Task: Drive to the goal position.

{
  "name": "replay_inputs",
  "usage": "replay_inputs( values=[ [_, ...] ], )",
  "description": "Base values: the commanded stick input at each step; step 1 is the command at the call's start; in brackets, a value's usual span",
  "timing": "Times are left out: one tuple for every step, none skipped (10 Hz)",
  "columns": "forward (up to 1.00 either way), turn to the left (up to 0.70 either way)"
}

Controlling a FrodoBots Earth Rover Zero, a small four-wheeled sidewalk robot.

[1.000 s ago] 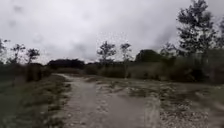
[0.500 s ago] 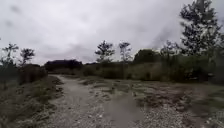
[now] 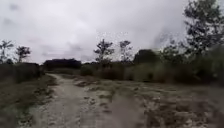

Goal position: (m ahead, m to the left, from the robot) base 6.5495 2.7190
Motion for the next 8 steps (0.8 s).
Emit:
replay_inputs(
  values=[
    [0.85, 0.34],
    [0.85, 0.34],
    [0.85, 0.34],
    [0.85, 0.34],
    [0.85, 0.16],
    [0.85, 0.0],
    [0.85, 0.0],
    [0.85, 0.0]
  ],
)
